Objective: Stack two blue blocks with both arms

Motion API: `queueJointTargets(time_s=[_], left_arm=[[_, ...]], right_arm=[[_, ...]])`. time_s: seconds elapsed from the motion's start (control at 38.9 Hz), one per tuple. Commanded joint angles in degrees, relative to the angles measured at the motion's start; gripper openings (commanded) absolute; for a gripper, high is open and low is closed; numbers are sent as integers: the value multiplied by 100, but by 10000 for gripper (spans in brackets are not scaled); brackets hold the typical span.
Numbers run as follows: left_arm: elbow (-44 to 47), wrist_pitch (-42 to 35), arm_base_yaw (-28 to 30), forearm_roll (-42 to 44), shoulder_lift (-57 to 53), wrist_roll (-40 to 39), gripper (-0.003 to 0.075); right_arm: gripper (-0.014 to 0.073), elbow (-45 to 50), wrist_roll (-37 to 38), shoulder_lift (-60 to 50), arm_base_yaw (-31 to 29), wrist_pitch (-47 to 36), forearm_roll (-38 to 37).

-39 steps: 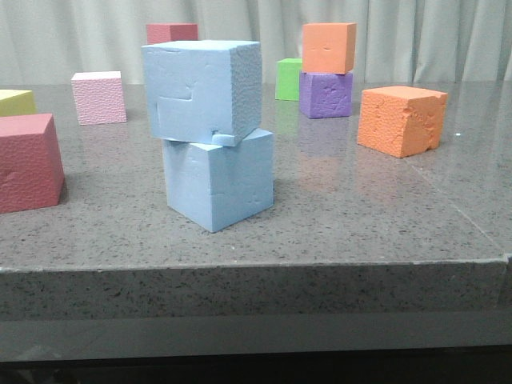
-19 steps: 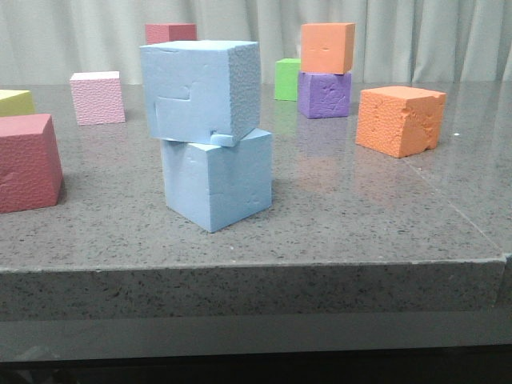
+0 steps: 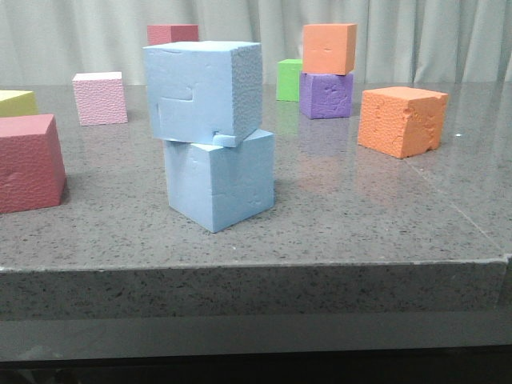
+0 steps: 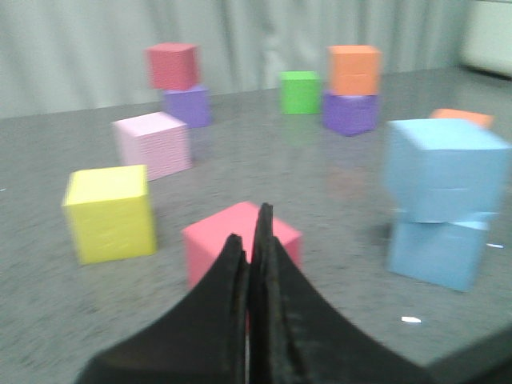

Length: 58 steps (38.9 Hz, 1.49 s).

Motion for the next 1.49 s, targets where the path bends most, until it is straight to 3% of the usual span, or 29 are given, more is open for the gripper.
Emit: queueJointTargets(time_s=[0.0,0.23,0.39,0.69,1.47], left_arm=[[128,-905,517,-78,63,6,-20],[794,-1207,1750,-78,-277,6,-20],[1130,-1207,2118,-78,-839,6,-20],[1534,-1476,2132,-78,-817,6,-20],[1522,-1350,2132,-78,-817,6,-20]], right_arm=[[-68,-155,-44,24,-26,-485,-9],[-68,-155,-44,24,-26,-485,-9],[-68,-155,-44,24,-26,-485,-9],[-68,-155,-44,24,-26,-458,-9],[-68,-155,-44,24,-26,-458,-9]])
